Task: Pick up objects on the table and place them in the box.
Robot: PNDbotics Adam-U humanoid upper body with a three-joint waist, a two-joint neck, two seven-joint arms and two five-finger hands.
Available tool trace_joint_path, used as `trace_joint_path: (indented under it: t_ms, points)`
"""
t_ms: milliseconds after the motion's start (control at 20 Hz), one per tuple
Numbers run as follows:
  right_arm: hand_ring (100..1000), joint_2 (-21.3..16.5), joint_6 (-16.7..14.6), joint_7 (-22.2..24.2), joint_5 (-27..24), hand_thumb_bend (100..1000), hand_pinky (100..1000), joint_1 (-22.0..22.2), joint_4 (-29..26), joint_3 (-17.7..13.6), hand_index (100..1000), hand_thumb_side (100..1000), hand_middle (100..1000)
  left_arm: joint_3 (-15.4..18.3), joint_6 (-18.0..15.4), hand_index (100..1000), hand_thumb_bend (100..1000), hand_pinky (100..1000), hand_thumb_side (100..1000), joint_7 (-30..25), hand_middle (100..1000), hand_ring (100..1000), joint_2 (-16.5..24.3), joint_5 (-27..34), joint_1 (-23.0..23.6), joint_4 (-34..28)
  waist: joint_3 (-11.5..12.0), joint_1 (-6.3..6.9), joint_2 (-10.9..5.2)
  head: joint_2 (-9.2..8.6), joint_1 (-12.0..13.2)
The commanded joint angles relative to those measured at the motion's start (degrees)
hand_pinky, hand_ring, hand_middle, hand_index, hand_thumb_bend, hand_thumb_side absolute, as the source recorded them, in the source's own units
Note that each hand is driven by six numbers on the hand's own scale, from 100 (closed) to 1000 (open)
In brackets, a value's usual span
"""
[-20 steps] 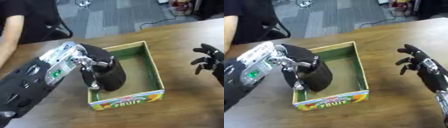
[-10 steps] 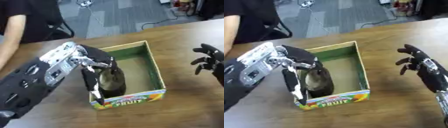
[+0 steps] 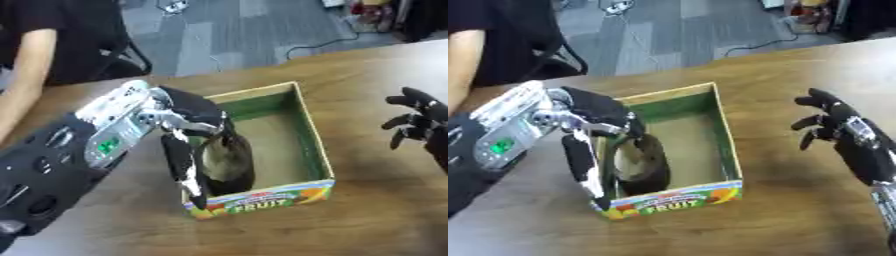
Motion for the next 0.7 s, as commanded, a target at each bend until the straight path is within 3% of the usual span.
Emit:
trace_joint_path:
  t_ms: [50, 200, 400, 700]
  points:
    - [685, -1.3, -0.2, -0.1, 0.1, 100, 469, -0.3, -0.5, -0.7, 1000, 1000, 879, 1.4, -6.1, 804, 728, 107, 611, -6.4, 682, 181, 3.1, 0.3, -0.7, -1.9, 0.4, -0.81, -1.18, -0.77, -0.3]
    - [685, -1.4, -0.2, -0.4, 0.2, 100, 469, 0.2, -0.3, -1.0, 1000, 1000, 879, 4.9, -5.0, 789, 680, 100, 607, -6.3, 665, 164, 6.6, 1.3, 0.2, -7.3, 1.2, -0.95, -1.32, -0.92, -0.8]
    - [685, -1.4, -0.2, -0.7, 0.4, 100, 469, 0.7, -0.1, -1.3, 1000, 1000, 878, 11.2, -1.9, 784, 639, 100, 608, -4.4, 665, 151, 11.9, 4.7, 2.6, -19.1, 2.6, -1.02, -1.54, -1.17, -1.7]
    - [684, -1.1, -0.2, -0.9, 0.4, 100, 467, 0.9, -0.1, -1.5, 1000, 1000, 877, 17.5, 2.3, 784, 607, 100, 602, -1.0, 677, 149, 14.9, 6.5, 6.7, -30.9, 4.5, -1.66, -1.60, -1.52, -2.2]
